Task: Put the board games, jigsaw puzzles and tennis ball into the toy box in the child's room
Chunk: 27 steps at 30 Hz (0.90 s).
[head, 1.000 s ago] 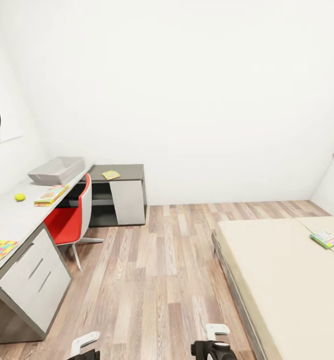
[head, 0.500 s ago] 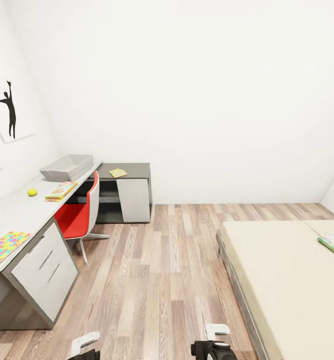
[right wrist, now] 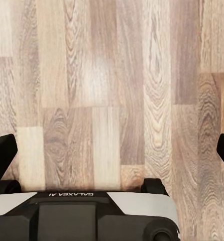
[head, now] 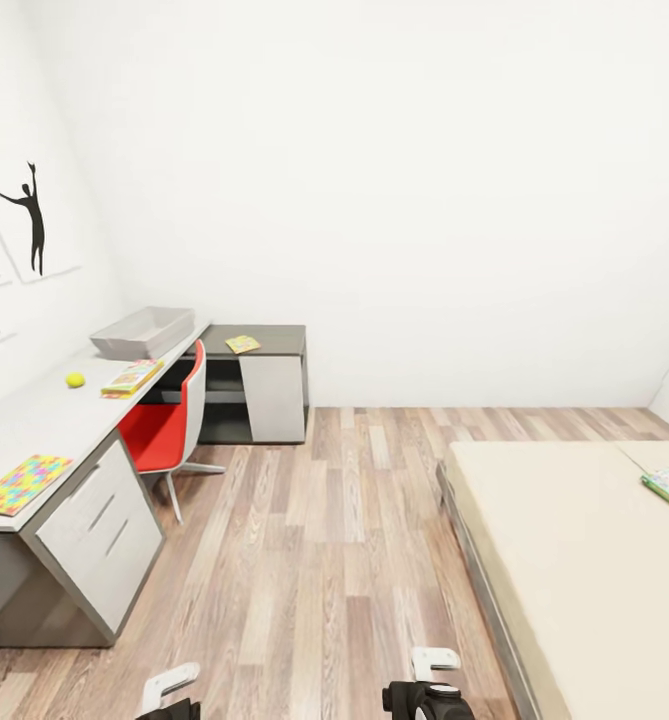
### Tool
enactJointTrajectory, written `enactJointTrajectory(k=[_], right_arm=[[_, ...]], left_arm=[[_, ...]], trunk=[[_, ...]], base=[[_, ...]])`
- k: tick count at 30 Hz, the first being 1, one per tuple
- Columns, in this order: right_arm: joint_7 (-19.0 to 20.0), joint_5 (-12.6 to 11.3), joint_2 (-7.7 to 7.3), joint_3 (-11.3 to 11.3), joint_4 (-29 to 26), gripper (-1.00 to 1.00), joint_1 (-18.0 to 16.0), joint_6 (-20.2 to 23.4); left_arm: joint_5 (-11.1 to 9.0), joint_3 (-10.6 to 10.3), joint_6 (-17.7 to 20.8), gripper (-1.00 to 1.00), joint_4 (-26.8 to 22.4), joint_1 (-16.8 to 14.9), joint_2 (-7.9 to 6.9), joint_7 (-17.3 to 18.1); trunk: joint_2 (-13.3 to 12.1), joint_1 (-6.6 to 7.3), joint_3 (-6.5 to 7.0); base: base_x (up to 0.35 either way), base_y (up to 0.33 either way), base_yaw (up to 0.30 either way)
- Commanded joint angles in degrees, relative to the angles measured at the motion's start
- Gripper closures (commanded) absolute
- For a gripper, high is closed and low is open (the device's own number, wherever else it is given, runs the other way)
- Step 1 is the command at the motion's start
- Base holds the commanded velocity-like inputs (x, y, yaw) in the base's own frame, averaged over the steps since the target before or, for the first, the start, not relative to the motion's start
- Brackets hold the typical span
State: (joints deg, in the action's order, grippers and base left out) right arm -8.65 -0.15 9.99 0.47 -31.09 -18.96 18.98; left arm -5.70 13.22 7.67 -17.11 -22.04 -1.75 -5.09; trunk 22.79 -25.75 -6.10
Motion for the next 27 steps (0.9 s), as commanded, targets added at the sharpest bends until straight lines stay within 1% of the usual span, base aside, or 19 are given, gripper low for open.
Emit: enactJointTrajectory(k=[1,9,14,20,27], right_arm=[[-0.2,0.0,0.01,0.1,-0.1,-1.0,0.0,0.4],[-0.2,0.0,0.01,0.1,-0.1,-1.0,0.0,0.4],[-0.2,0.0,0.01,0.1,-0.1,-1.0,0.0,0.4],[-0.2,0.0,0.01,0.1,-0.1,-1.0,0.0,0.4],[-0.2,0.0,0.01,0.1,-0.1,-1.0,0.0,0.4]], left_arm=[[-0.6,-0.1,0.3,-1.0,-0.1,0.0,0.0,-0.2],[-0.5,-0.1,0.3,-1.0,-0.1,0.0,0.08,-0.2],[-0.5,-0.1,0.3,-1.0,-0.1,0.0,0.08,-0.3],[-0.5,-0.1,0.3,-1.0,-0.1,0.0,0.12,-0.3],[-0.5,-0.1,0.3,-1.0,-0.1,0.0,0.11,-0.3]], trunk=[[0.1,-0.03,-0.13],[0.1,-0.03,-0.13],[0.1,-0.03,-0.13],[0.1,-0.03,-0.13],[0.1,-0.03,-0.13]], base=[[-0.003,0.0,0.119],[-0.001,0.0,0.107],[0.0,-0.025,0.02],[0.0,-0.156,0.004],[0.0,-0.043,0.001]])
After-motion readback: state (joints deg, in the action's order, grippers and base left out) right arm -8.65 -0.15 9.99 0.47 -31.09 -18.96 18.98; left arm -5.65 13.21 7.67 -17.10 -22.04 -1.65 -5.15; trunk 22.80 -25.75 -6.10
